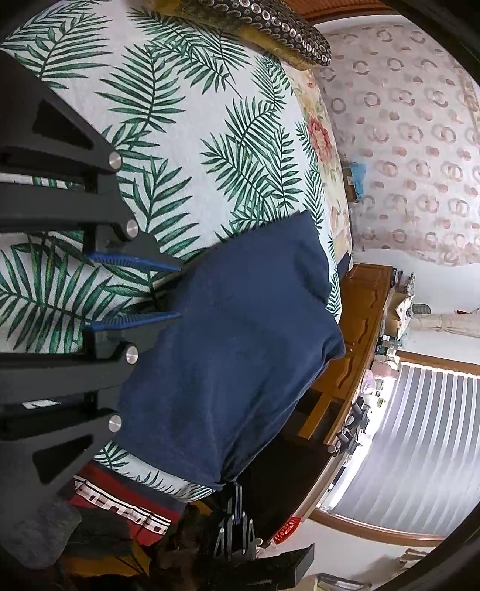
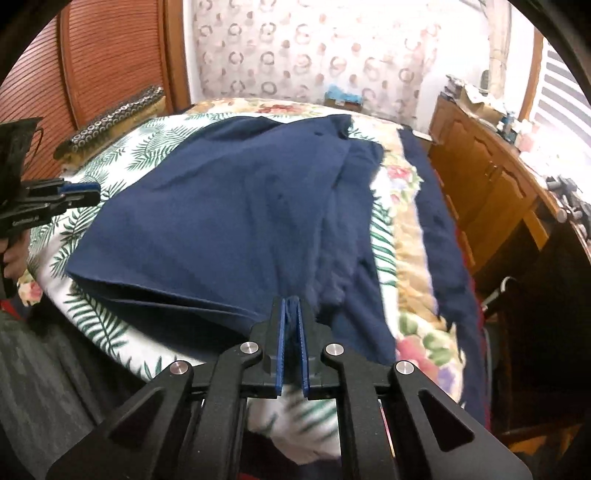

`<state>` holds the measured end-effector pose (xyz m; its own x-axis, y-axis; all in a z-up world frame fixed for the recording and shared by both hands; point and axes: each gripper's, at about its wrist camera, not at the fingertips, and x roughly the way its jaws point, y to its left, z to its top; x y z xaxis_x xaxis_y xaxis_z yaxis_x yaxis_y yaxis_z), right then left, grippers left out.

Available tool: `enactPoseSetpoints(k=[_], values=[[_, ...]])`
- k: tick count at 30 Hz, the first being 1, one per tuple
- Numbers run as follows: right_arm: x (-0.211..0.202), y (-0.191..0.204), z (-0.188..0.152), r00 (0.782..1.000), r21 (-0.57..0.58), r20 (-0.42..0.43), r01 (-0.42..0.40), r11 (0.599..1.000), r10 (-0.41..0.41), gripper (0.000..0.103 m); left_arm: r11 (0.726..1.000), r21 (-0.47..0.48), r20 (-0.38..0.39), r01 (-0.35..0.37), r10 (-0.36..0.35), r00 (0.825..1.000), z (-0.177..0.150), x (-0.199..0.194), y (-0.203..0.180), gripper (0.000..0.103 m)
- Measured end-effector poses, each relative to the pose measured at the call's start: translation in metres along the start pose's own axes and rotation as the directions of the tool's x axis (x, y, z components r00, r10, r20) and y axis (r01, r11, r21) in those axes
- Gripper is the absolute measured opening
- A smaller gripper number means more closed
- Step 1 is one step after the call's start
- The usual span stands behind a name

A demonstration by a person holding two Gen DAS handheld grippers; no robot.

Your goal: Fold small clothes

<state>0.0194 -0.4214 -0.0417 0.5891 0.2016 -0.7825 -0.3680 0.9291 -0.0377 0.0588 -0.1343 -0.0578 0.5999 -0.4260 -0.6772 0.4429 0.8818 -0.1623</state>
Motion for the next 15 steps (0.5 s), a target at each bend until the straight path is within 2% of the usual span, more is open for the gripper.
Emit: enactPoseSetpoints(k=[10, 12, 15], values=[[-0.011, -0.014, -0.001, 0.999, 0.055, 0.03, 0.012, 0.998, -0.014, 0.004, 1.0, -0.002, -0.006, 0.002, -0.002, 1.0, -0.002, 0.0, -0.002, 0.02], [-0.013, -0.014, 0.002, 0.999, 0.061, 0.04, 0.021, 0.998, -0.023, 0.008, 1.0, -0.003, -0.005, 0.005, -0.005, 1.0, -0.002, 0.0, -0.002, 0.02], [-0.02, -0.016, 0.007, 0.998, 0.078, 0.06, 0.03, 0.997, -0.035, 0.009, 1.0, -0.004, -0.006, 0.008, -0.008, 1.0, -0.003, 0.001, -0.002, 0.02]])
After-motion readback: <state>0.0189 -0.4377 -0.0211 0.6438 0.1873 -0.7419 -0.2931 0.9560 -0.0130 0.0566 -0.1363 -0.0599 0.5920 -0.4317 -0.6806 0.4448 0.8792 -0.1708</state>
